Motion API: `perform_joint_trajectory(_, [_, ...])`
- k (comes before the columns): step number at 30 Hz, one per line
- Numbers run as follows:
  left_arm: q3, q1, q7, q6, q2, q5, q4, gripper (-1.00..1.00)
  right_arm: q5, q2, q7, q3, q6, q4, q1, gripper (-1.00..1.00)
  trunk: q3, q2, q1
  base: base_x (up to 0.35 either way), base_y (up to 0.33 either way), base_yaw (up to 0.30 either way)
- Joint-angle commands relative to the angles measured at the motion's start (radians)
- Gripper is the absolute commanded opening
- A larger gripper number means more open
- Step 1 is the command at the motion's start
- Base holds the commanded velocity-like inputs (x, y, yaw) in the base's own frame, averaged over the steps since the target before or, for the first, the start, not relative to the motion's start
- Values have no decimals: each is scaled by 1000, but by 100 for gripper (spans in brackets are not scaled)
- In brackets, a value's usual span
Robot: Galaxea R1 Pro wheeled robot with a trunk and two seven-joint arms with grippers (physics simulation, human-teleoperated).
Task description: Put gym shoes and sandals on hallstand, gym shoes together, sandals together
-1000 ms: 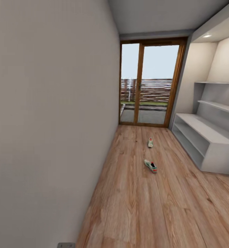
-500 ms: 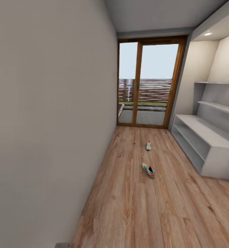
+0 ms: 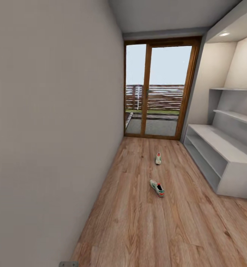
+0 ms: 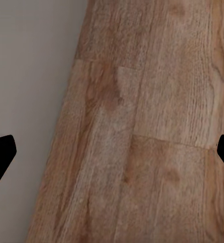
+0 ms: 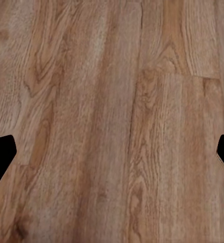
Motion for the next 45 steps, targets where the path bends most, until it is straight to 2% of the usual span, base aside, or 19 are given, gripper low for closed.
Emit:
perform_joint_trajectory(1, [1,-1,1,-3,0,0,1,100,-2,0,0,0,-3,1,-1,100,-1,0,0,254,-181,0])
perform_joint_trajectory(18, [1,-1,1,-4,0,0,1,100,0,-1,0,-1,-5,2,0,100,-1,0,0,281,-147,0])
perform_joint_trajectory(45, [1,-1,1,-4,0,0,1,100,-3,2,-2,-1,-4,-1,0,100,-1,0,0,311,-81,0])
